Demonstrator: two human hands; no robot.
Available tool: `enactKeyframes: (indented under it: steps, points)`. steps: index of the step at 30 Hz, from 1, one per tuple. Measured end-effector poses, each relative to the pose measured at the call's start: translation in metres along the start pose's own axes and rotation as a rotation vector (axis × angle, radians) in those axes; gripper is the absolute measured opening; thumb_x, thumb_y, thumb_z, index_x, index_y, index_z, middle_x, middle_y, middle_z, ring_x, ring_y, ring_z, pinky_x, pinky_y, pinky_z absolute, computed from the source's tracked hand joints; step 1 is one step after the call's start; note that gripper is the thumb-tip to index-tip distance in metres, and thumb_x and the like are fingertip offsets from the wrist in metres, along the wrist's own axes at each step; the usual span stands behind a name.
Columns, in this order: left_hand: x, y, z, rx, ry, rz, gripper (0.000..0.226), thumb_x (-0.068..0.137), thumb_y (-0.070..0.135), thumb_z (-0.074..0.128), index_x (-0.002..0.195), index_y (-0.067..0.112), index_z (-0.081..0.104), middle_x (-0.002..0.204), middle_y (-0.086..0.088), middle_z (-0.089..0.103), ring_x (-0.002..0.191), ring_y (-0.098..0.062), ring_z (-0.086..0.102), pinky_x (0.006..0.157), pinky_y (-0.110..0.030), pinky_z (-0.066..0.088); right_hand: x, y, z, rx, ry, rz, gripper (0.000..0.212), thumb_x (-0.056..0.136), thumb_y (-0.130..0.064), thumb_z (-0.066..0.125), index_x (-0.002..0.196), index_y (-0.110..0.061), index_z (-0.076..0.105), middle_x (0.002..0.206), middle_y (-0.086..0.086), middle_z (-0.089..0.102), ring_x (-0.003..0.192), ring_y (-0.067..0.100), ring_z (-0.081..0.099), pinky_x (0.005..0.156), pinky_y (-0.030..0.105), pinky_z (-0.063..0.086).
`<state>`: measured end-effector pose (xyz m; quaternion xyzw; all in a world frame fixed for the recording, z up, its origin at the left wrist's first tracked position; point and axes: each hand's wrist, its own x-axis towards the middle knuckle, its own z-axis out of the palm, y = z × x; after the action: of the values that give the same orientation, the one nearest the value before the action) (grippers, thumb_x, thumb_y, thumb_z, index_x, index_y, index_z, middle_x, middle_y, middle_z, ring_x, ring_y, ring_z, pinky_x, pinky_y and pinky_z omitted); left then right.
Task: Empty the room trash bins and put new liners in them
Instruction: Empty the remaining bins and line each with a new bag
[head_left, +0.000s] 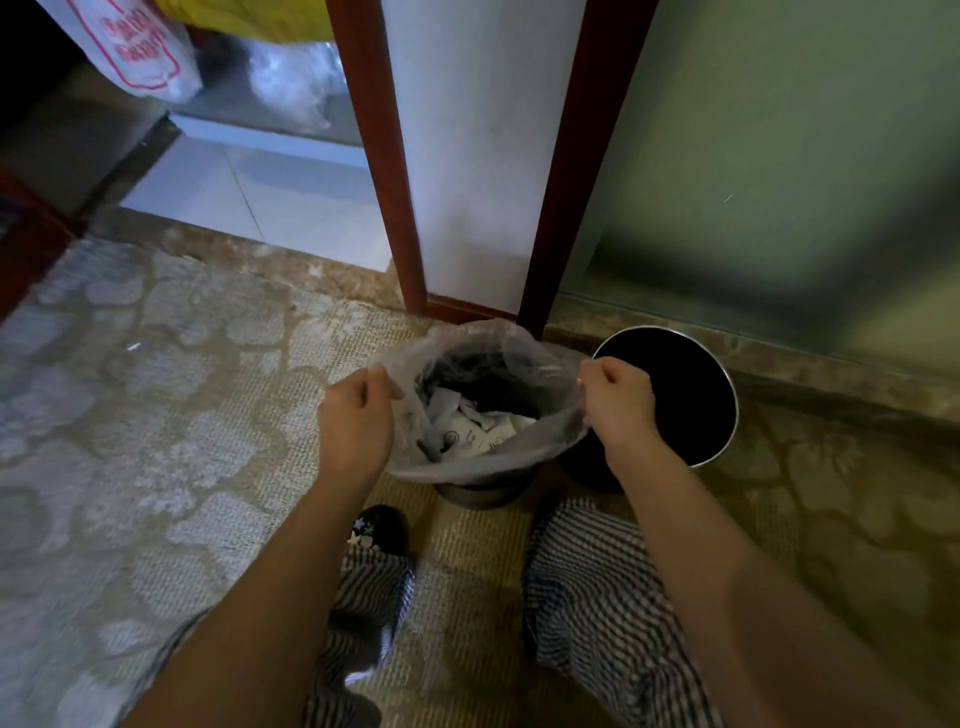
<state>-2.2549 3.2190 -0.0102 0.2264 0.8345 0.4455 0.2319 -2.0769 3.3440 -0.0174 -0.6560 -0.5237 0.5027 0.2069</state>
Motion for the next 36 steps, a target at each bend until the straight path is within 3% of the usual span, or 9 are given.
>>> enactKeyframes:
  steps: [3,9,16,18,20,22,26,30,36]
  points:
    - [-0.015,0.015,-0.001,-0.049,-0.108,0.06,0.04,0.101,0.027,0.04,0.072,0.017,0.067,0.037,0.009,0.042,0.049,-0.02,0.042,0.061,-0.051,0.054,-0.016,-0.017,-0.011,0.078,-0.038,-0.058,0.03,0.096,-0.019,0.049,0.067,-0.017,0.056,0.064,0.001,0.05,0.061,0.012,0.045,0.058,0.025,0.037]
    - [-0.015,0.026,0.032,-0.112,-0.375,0.051,0.035,0.101,0.023,0.04,0.078,0.023,0.067,0.068,0.004,0.063,0.058,0.001,0.057,0.058,-0.016,0.045,-0.031,-0.039,0.003,0.139,-0.263,-0.07,0.018,0.095,-0.02,0.053,0.083,-0.013,0.066,0.09,0.009,0.068,0.082,0.013,0.062,0.073,0.024,0.05]
    - [0.009,0.028,0.055,-0.305,-0.359,-0.238,0.037,0.098,0.018,0.043,0.067,0.017,0.062,0.051,0.006,0.061,0.048,-0.003,0.057,0.052,-0.019,0.045,-0.012,-0.047,0.035,-0.128,-0.499,-0.311,0.017,0.09,-0.016,0.058,0.079,-0.006,0.068,0.073,0.0,0.065,0.073,0.009,0.061,0.069,0.021,0.049]
    - [0.012,0.028,0.054,-0.403,-0.381,-0.357,0.034,0.098,0.021,0.042,0.072,0.014,0.061,0.056,0.002,0.06,0.054,-0.009,0.056,0.059,-0.024,0.045,-0.01,-0.042,0.035,-0.19,-0.545,-0.391,0.013,0.086,-0.013,0.062,0.075,-0.007,0.067,0.073,0.004,0.066,0.072,0.016,0.063,0.07,0.03,0.05]
    - [0.016,0.028,0.051,-0.467,-0.449,-0.392,0.038,0.099,0.034,0.042,0.075,0.014,0.063,0.065,-0.002,0.062,0.059,-0.013,0.058,0.062,-0.027,0.047,-0.011,-0.038,0.034,-0.267,-0.623,-0.478,0.012,0.085,-0.013,0.064,0.073,-0.013,0.067,0.072,-0.005,0.064,0.069,0.004,0.059,0.067,0.023,0.045]
    - [0.018,0.028,0.047,-0.456,-0.519,-0.338,0.036,0.097,0.038,0.046,0.078,0.014,0.066,0.065,0.0,0.067,0.062,-0.013,0.063,0.058,-0.025,0.049,-0.012,-0.037,0.032,-0.32,-0.731,-0.489,0.01,0.086,-0.015,0.064,0.082,-0.016,0.073,0.081,-0.013,0.065,0.078,-0.003,0.057,0.073,0.015,0.041]
    - [0.022,0.02,0.049,-0.259,-0.478,-0.168,0.029,0.094,0.023,0.056,0.081,-0.003,0.061,0.066,-0.01,0.059,0.064,-0.022,0.055,0.062,-0.029,0.045,-0.008,-0.036,0.021,-0.357,-0.866,-0.309,0.018,0.09,-0.018,0.058,0.094,-0.014,0.075,0.098,0.003,0.071,0.098,0.013,0.063,0.091,0.031,0.047]
    - [0.024,0.015,0.051,0.152,-0.321,0.205,0.037,0.095,0.021,0.053,0.073,-0.009,0.053,0.069,-0.012,0.047,0.066,-0.02,0.046,0.057,-0.027,0.03,0.004,-0.037,0.007,-0.317,-0.653,-0.144,0.023,0.094,-0.015,0.049,0.09,-0.007,0.071,0.098,0.008,0.07,0.098,0.019,0.065,0.083,0.025,0.05]
    - [0.013,0.024,0.047,-0.062,-0.611,0.368,0.048,0.094,0.013,0.055,0.051,0.019,0.034,0.044,0.012,0.034,0.043,-0.001,0.031,0.047,-0.011,0.026,0.017,-0.035,0.011,0.054,-0.446,0.153,0.022,0.099,-0.021,0.045,0.108,-0.011,0.063,0.109,0.009,0.068,0.1,0.02,0.064,0.086,0.029,0.052]
